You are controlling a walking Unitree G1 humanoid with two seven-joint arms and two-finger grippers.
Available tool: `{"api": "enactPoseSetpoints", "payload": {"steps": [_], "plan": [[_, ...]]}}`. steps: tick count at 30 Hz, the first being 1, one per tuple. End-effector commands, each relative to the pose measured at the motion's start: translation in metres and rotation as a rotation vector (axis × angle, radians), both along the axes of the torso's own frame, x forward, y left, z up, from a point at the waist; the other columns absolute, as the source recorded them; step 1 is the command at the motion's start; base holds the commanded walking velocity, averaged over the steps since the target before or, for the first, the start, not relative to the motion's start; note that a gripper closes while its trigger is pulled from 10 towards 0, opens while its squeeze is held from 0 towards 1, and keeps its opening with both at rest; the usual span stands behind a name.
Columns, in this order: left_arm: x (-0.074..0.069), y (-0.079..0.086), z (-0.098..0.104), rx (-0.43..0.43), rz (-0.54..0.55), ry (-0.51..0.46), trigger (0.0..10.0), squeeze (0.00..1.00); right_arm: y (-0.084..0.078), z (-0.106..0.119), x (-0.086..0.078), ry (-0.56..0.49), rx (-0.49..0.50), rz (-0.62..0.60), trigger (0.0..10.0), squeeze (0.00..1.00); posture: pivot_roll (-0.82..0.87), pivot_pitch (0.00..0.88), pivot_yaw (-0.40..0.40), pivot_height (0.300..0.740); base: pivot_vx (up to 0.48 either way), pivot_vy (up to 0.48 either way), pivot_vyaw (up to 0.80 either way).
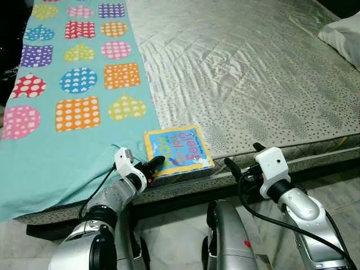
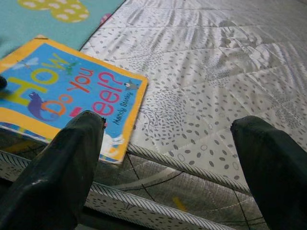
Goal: Clean up the room
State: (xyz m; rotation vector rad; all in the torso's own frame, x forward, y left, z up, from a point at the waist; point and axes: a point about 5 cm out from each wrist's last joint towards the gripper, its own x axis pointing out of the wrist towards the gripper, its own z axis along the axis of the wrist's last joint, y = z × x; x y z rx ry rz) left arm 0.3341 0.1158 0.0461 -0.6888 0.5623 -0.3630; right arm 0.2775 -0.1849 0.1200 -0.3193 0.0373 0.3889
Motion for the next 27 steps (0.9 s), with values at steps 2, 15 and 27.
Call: {"api": "enactPoseSetpoints", "payload": {"steps": [2,15,27], "plan": [[-0.005,-0.018,-0.005,0.03,-0.06,-0.002,0.0,0.0,-0.003,0.001,-0.001,-0.009,-0.007,-0.012,10.0,0.0,-0.17,0.158,-0.037,0.555,0.0,0.0,0.0],[0.003,-0.006,0.003,0.144,0.04,-0.119,0.0,0.0,-0.001,0.0,0.001,-0.014,-0.009,-0.019,10.0,0.0,-0.17,0.158,-0.037,0.555,0.0,0.0,0.0],[-0.003,-0.003,0.0,0.203,0.023,-0.154,10.0,0.0,0.0,-0.001,0.001,-0.011,-0.008,-0.015,10.0,0.0,-0.17,0.162,-0.036,0.555,0.0,0.0,0.0]]}}
